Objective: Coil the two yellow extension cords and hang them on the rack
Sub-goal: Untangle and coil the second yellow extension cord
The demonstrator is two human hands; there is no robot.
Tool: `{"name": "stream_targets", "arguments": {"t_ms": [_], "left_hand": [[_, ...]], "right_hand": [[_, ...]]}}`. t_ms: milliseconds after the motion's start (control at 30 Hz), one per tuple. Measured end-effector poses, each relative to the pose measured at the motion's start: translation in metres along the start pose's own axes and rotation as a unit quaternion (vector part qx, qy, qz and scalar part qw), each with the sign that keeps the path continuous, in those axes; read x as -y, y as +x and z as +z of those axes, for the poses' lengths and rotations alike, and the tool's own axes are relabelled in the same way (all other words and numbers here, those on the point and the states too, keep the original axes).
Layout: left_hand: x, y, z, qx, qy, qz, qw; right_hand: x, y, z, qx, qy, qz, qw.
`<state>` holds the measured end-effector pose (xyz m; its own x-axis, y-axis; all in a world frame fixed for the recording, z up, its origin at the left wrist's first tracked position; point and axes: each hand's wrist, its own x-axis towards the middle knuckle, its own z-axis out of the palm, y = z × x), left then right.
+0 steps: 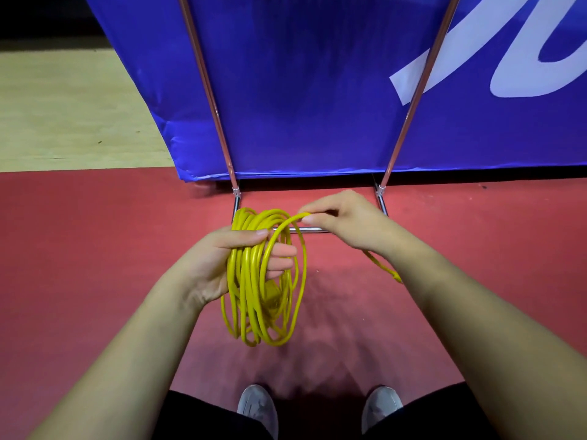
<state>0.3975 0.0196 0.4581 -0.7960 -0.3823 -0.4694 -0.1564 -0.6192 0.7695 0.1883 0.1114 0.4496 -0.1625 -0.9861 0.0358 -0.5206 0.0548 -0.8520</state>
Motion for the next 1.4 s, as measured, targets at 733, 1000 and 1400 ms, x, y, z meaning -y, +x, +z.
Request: {"name": "stream_targets", "arguments": {"t_ms": [733, 1000, 1400], "left_hand": [[-0.004, -0.004, -0.011, 0.041, -0.027, -0.011, 0.999], [-0.007, 0.0, -0.014, 0.002, -0.061, 0.009, 0.998], [0.007, 0.0, -0.001, 0.068, 0.144, -0.013, 0.987]], "right_hand": [[-0.031, -0.006, -0.014, 0.015, 0.003, 0.079, 0.997], [-0.023, -0.004, -0.02, -0.005, -0.033, 0.048, 0.998], [0.007, -0.003, -0.002, 0.05, -0.069, -0.033, 0.996]]}}
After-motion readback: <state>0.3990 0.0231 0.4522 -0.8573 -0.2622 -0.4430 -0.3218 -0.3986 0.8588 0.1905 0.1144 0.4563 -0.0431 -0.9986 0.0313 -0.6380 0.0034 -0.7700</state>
